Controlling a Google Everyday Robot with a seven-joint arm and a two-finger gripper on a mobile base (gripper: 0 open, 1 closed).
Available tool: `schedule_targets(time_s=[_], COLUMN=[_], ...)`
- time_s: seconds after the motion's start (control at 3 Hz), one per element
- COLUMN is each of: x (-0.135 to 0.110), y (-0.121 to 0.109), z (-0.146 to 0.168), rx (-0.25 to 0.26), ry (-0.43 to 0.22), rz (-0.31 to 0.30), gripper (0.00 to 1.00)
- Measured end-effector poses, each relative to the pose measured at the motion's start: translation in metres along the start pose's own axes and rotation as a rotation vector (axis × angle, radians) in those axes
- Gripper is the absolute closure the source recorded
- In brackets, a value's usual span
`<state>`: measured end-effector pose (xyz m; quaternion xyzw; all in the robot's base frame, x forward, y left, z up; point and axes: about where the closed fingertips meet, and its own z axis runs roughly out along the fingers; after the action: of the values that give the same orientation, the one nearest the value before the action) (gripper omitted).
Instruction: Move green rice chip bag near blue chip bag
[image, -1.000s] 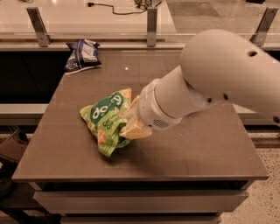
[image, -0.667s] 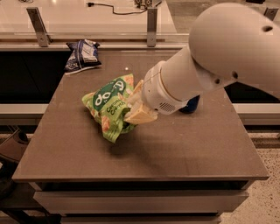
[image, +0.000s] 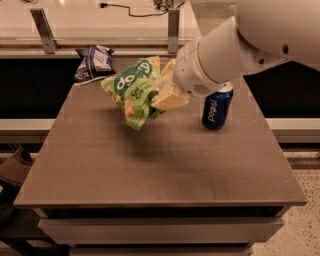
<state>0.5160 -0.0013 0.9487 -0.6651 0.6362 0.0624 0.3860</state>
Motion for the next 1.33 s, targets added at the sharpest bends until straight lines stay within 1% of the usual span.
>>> schedule_targets(time_s=[0.33, 0.67, 1.0, 1.33], x=[0.016, 0.02, 0.02, 0.009], y=[-0.045, -0.093, -0.093, -0.116], z=[-0.017, -0.042, -0.042, -0.029], rx=[0.115, 0.21, 0.21, 0.22], ry=[-0.023, -0.019, -0.02, -0.045], rz=[0.04, 0.057, 0.057, 0.0], gripper=[1.0, 1.0, 1.0, 1.0])
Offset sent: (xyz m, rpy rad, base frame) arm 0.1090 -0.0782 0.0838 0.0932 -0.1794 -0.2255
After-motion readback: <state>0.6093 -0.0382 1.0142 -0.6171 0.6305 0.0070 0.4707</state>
